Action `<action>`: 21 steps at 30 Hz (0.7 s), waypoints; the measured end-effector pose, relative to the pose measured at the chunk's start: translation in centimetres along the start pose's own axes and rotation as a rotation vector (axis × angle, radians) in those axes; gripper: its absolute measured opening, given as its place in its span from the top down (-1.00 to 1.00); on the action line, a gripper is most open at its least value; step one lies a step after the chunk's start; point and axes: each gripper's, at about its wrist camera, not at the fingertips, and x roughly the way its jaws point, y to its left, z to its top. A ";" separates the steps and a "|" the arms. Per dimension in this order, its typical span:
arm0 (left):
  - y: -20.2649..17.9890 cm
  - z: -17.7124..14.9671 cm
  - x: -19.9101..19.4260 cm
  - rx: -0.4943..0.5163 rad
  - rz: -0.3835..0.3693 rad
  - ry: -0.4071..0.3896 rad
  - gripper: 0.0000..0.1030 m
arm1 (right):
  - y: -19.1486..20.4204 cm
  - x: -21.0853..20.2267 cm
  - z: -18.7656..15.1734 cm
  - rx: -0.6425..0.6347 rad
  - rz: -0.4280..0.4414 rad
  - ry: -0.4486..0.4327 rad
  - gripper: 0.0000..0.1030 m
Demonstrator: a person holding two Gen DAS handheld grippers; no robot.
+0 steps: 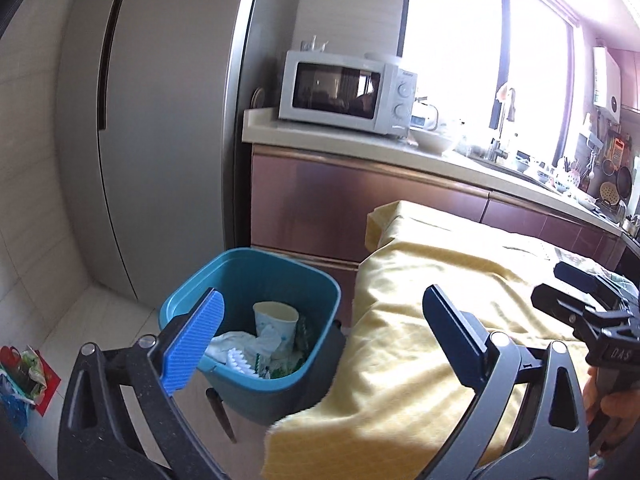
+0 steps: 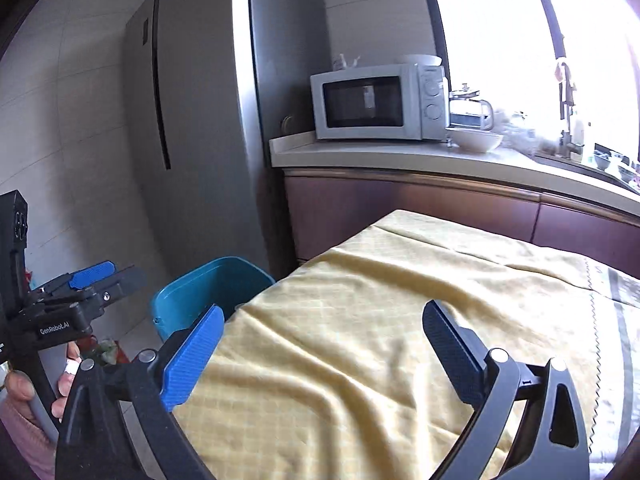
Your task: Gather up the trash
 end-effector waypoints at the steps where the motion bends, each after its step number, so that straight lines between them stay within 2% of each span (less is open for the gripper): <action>1: -0.7 0.0 -0.4 0.008 0.000 -0.015 -0.90 | -0.4 -0.7 -0.4 0.004 -0.028 -0.018 -0.87; 11: -6.8 -0.4 -3.4 0.066 -0.048 -0.122 -0.90 | -4.0 -6.7 -3.0 0.062 -0.216 -0.148 -0.87; 18: -9.2 -1.0 -4.4 0.107 -0.040 -0.178 -0.90 | -5.0 -8.7 -3.8 0.082 -0.277 -0.207 -0.87; 21: -9.6 -1.2 -4.5 0.121 -0.042 -0.185 -0.90 | -5.1 -9.8 -4.4 0.076 -0.316 -0.261 -0.87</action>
